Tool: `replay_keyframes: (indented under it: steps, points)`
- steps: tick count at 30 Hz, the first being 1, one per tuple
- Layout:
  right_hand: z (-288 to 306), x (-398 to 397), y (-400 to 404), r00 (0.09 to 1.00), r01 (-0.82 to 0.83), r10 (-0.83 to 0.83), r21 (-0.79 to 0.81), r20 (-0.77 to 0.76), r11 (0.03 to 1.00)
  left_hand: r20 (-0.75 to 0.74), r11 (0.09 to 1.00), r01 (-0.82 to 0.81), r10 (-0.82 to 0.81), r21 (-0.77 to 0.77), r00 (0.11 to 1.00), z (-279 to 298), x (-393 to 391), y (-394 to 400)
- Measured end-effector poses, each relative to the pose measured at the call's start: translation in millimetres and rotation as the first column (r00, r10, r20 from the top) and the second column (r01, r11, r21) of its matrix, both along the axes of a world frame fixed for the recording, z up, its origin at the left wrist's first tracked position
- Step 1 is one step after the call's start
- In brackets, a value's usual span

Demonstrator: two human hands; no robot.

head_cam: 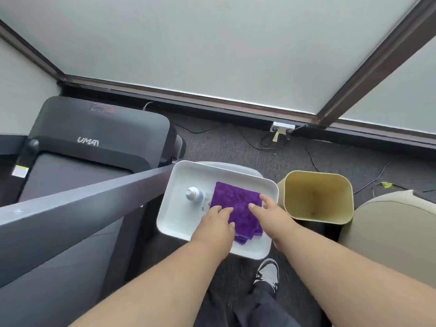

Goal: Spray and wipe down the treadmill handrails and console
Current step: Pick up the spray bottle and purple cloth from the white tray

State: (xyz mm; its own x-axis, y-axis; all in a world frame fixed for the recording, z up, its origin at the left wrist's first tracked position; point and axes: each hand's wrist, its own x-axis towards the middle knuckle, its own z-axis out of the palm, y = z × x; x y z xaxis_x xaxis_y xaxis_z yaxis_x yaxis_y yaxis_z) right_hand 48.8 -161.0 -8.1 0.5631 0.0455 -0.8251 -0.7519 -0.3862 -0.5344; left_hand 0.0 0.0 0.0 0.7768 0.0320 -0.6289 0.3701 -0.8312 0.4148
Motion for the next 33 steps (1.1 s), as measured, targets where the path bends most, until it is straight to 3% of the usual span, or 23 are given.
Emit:
replay_keyframes:
  steps: [3, 5, 9, 14, 18, 20, 23, 25, 28, 29, 31, 33]
  points:
    - [-26.8, 8.1, 11.9, 0.974, 0.214, -0.214, -0.002, -0.071, 0.977, 0.073, 0.995, 0.100, -0.099, -0.010, 0.992, -30.3, 6.4, -1.0]
    - [-41.2, 7.0, 16.1, 0.943, 0.315, -0.316, -0.024, -0.101, 0.949, 0.026, 0.994, 0.100, -0.099, -0.053, 0.995, -43.4, 9.5, -2.8]
    - [-54.8, 3.2, 20.5, 0.950, 0.271, -0.286, -0.128, -0.121, 0.954, -0.051, 0.991, 0.071, -0.077, -0.116, 0.996, -60.5, 7.1, -5.0]
    - [-45.3, 4.5, 25.0, 0.958, 0.226, -0.223, 0.001, -0.179, 0.974, -0.042, 0.977, -0.109, 0.103, -0.184, 0.994, -48.5, 10.2, -9.3]
    - [-32.5, -0.2, 30.1, 0.948, 0.269, -0.255, 0.052, -0.189, 0.962, -0.041, 0.904, -0.336, 0.337, -0.263, 0.941, -28.2, 14.2, -12.2]
    - [-28.4, -1.6, 34.5, 0.932, 0.308, -0.283, 0.082, -0.229, 0.948, -0.026, 0.902, -0.379, 0.382, -0.207, 0.924, -21.3, 16.4, -7.1]
    - [-23.9, -2.3, 46.5, 0.931, 0.323, -0.280, 0.170, -0.234, 0.931, -0.019, 0.926, -0.343, 0.344, -0.159, 0.939, -9.8, 19.3, 0.1]
    - [-26.3, -2.3, 55.8, 0.920, 0.363, -0.310, 0.223, -0.238, 0.905, 0.005, 0.940, -0.239, 0.247, -0.242, 0.969, -0.9, 17.3, 0.8]
    - [-30.0, 0.3, 68.5, 0.871, 0.459, -0.422, 0.108, -0.252, 0.882, 0.027, 0.936, -0.187, 0.204, -0.298, 0.979, -0.7, -3.5, 12.8]
    - [-32.8, 1.6, 70.8, 0.861, 0.474, -0.446, 0.065, -0.245, 0.878, 0.067, 0.927, -0.279, 0.305, -0.250, 0.950, -4.2, -12.0, 21.9]
    - [-39.5, 2.4, 74.2, 0.844, 0.510, -0.487, 0.050, -0.225, 0.859, 0.177, 0.829, -0.535, 0.558, -0.163, 0.811, -9.2, -22.4, 42.8]
    - [-40.1, 1.9, 80.5, 0.838, 0.527, -0.491, 0.122, -0.240, 0.841, 0.241, 0.758, -0.637, 0.651, -0.141, 0.720, -17.7, -20.4, 57.9]
